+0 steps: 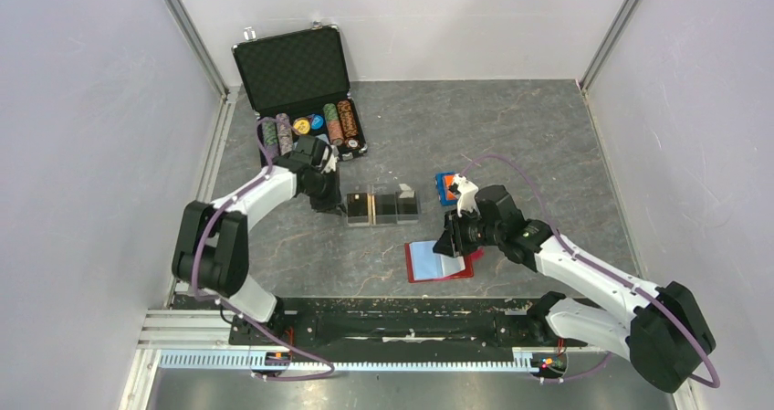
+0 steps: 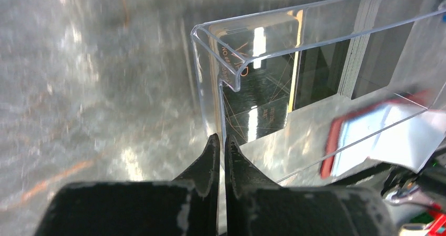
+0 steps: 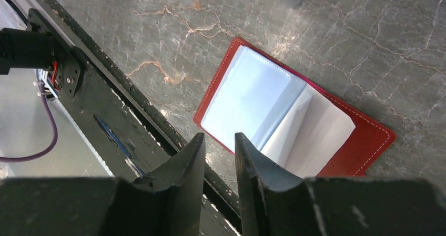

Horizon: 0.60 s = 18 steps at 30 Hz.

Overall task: Put the credit cards into the card holder
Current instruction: Move the storage box to the center of the board.

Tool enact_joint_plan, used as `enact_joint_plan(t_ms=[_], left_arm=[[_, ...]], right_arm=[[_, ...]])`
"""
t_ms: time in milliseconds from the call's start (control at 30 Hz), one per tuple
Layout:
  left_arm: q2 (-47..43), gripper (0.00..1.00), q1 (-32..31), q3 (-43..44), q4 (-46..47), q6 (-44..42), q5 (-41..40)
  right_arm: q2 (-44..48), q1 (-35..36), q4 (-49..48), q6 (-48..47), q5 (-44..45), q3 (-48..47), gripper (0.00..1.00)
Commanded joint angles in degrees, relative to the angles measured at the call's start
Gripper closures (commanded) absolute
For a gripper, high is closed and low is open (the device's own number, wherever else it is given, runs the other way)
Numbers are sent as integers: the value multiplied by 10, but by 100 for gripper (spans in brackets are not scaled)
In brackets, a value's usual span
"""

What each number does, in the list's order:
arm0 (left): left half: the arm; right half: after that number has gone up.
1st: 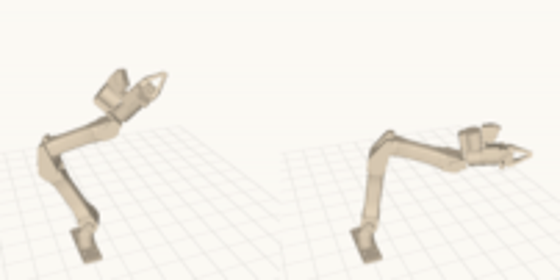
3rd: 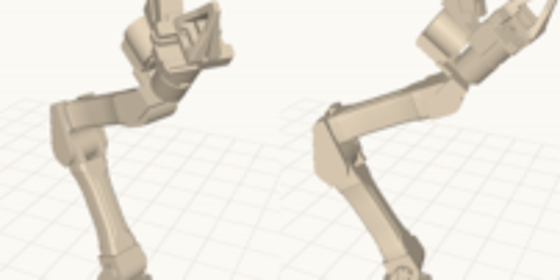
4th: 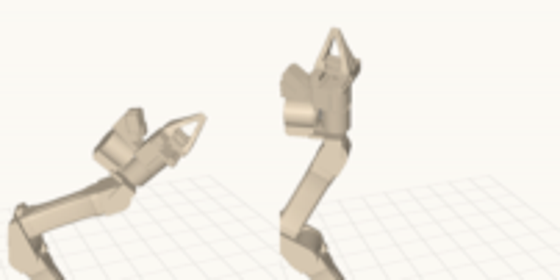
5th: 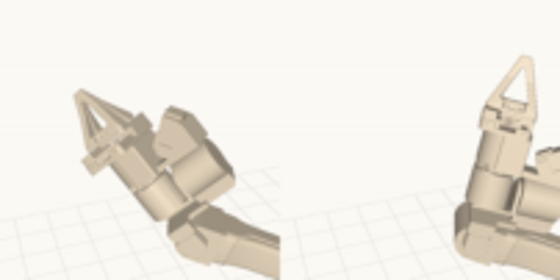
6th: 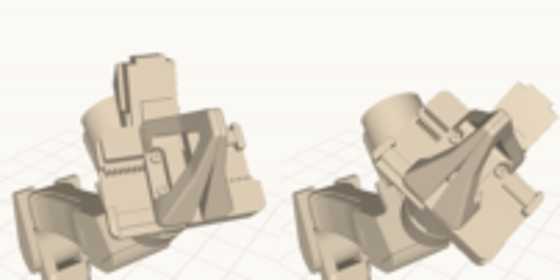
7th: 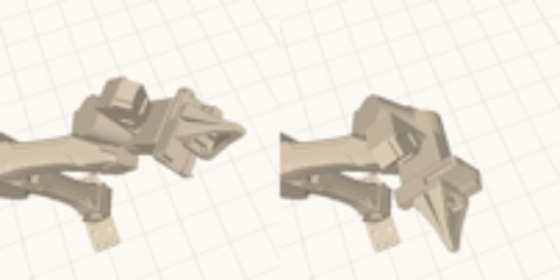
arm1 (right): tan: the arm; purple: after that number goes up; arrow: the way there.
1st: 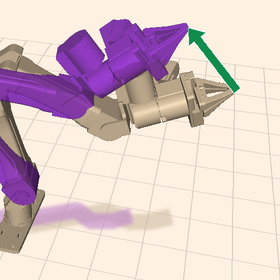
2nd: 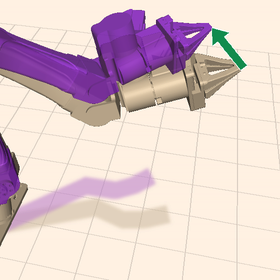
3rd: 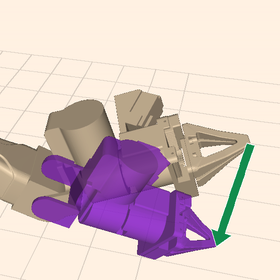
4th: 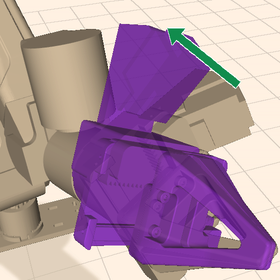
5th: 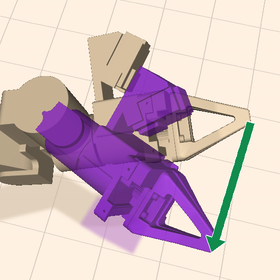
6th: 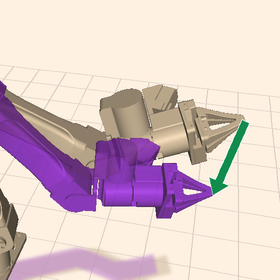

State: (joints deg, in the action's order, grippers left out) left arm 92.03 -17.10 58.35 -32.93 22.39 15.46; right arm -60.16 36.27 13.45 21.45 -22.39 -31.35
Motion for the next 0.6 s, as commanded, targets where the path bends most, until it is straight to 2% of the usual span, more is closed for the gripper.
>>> enact_joint_plan(t_ms=[0, 233, 300, 333, 367, 400, 467, 567], left_arm=[[-94, 98, 0, -46, -35, -54, 26], [-201, 96, 0, -99, -70, -42, -58], [-214, 85, 0, -97, -72, -40, -61], [-216, 66, 0, -93, -74, -40, -65], [-218, 51, 0, -88, -78, -40, -70], [-221, 43, 0, -82, -83, -41, -72], [-223, 35, 0, -69, -92, -43, -67], [-229, 33, 0, -54, -98, -34, -32]], right_arm=[[4, 3, -15, 6, 1, -31, 68], [-17, 5, -49, 25, -21, -30, 53], [-24, 7, -68, 33, -30, -25, 49], [-29, 10, -77, 36, -34, -24, 47], [-33, 13, -84, 39, -36, -24, 45], [-39, 15, -90, 43, -36, -25, 43], [-51, 18, -107, 50, -40, -26, 41], [-75, 27, -150, 70, -47, -25, 40]])
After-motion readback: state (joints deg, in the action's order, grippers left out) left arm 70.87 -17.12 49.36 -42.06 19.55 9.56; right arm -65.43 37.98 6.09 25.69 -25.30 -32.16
